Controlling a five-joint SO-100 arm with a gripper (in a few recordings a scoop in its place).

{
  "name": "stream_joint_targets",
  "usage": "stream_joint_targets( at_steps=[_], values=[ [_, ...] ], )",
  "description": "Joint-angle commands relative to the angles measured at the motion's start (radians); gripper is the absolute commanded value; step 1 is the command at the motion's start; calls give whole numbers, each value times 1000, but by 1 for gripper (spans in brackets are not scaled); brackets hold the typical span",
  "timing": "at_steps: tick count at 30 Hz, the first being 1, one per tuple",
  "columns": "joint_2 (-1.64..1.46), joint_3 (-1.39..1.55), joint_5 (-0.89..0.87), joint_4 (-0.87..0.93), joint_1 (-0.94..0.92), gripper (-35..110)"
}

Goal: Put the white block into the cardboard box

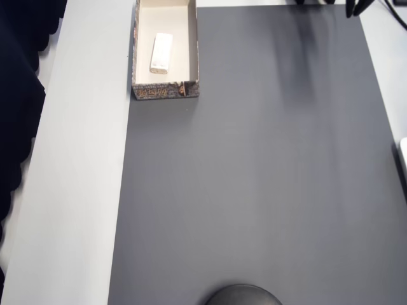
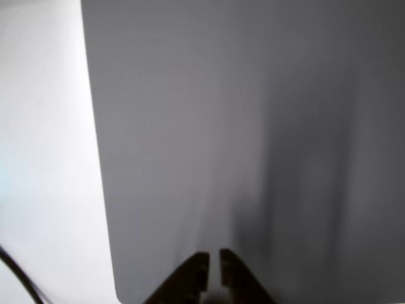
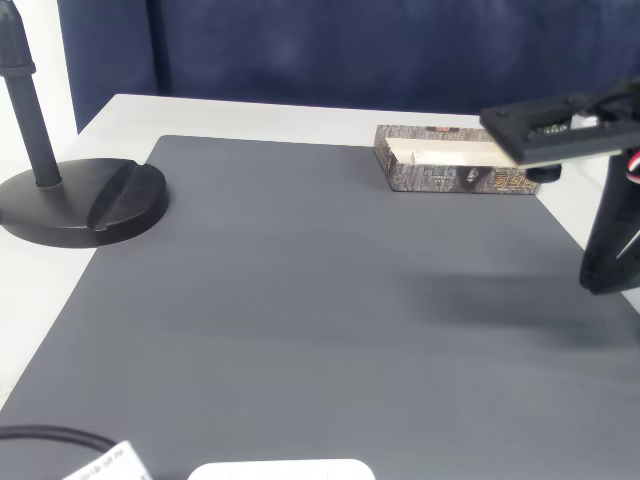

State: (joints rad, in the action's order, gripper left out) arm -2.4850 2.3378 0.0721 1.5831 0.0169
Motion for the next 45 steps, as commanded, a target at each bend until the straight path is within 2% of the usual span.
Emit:
stream_joint_targets(
  at_steps=[1, 6, 15, 29, 45],
  values=[
    [-97, 101, 11, -69, -12, -2],
    [-276, 279, 29, -156, 3, -2],
    [-479, 451, 58, -163, 17, -2],
    [-755, 629, -26, -222, -57, -2],
    [-830, 712, -25, -233, -54, -2]
  ],
)
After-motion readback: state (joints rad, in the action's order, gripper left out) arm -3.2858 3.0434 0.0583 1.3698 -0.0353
